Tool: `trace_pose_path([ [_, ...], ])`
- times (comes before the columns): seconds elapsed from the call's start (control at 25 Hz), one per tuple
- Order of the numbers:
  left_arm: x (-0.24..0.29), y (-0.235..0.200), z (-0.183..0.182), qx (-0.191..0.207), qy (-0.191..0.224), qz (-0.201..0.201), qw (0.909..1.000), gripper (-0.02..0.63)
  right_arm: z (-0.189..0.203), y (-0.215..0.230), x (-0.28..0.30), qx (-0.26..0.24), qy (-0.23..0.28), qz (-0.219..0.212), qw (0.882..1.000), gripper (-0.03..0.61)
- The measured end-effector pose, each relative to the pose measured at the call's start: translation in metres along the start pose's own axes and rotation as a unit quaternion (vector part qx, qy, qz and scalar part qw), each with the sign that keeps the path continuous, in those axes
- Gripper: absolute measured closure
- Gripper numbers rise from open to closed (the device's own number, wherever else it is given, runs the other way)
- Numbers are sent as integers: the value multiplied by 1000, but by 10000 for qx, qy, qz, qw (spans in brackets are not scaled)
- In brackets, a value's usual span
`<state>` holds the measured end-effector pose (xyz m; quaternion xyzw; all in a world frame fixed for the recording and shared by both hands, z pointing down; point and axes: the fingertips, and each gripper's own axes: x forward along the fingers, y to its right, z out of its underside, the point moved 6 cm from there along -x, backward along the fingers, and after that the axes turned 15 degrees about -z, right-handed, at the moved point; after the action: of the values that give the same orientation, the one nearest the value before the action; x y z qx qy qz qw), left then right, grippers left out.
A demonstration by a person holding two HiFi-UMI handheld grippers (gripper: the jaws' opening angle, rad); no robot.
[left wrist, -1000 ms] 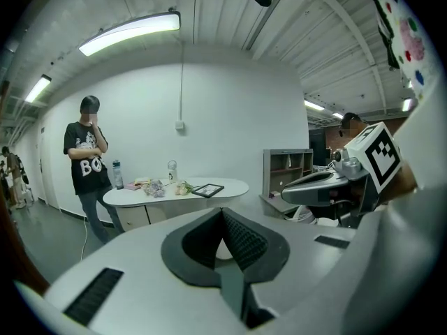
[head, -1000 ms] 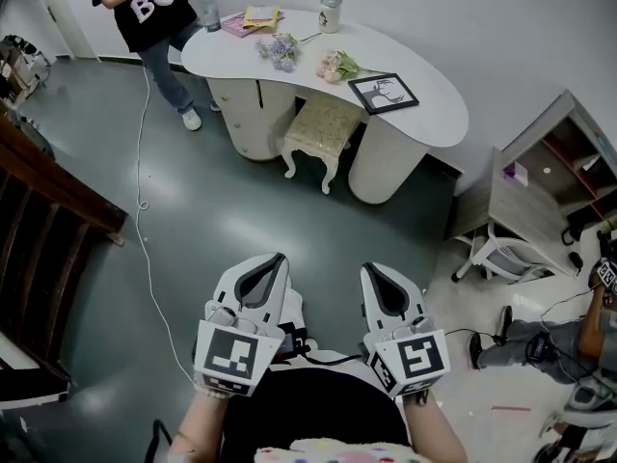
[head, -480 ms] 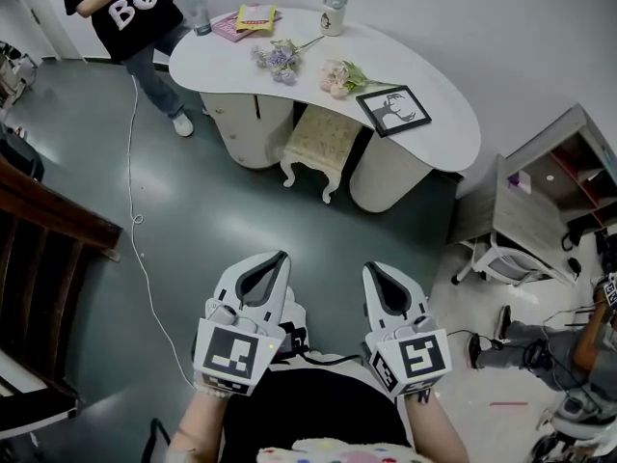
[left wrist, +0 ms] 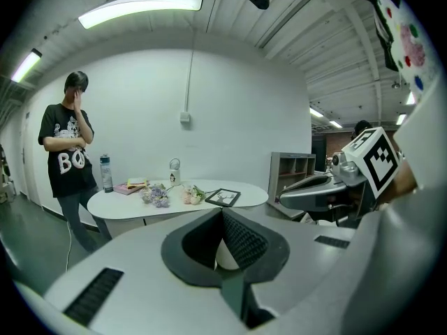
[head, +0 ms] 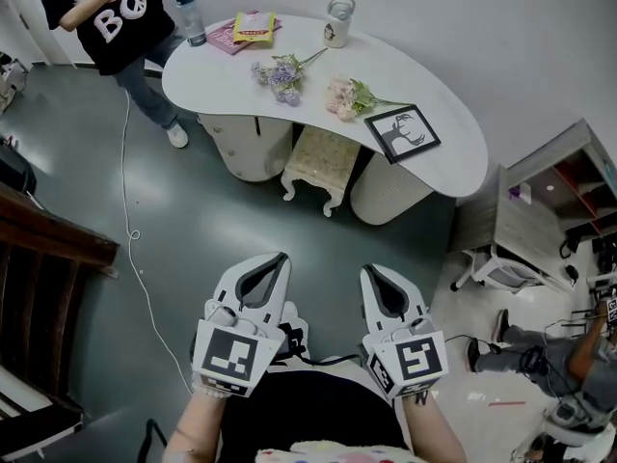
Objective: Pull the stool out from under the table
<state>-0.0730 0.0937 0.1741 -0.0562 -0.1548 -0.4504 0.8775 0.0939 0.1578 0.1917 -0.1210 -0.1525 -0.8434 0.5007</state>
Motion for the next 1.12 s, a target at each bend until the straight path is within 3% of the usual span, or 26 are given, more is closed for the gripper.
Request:
trace_pose_path([
  [0.68, 36, -38, -2, 94, -41, 205, 9997, 597, -12, 10, 53, 25, -222, 84, 9997, 543],
  [0.84, 41, -43, 3, 13, -110, 144, 9998, 597, -10, 15, 61, -15, -348, -4, 9994, 543],
  [1.0, 47, -45, 6, 299, -133, -12, 9995, 597, -8, 19, 71, -59, -456, -155, 9988, 543],
  [1.12, 53, -46, 9, 171, -206, -54, 9996, 597, -4, 26, 77, -51, -546, -234, 9982, 543],
])
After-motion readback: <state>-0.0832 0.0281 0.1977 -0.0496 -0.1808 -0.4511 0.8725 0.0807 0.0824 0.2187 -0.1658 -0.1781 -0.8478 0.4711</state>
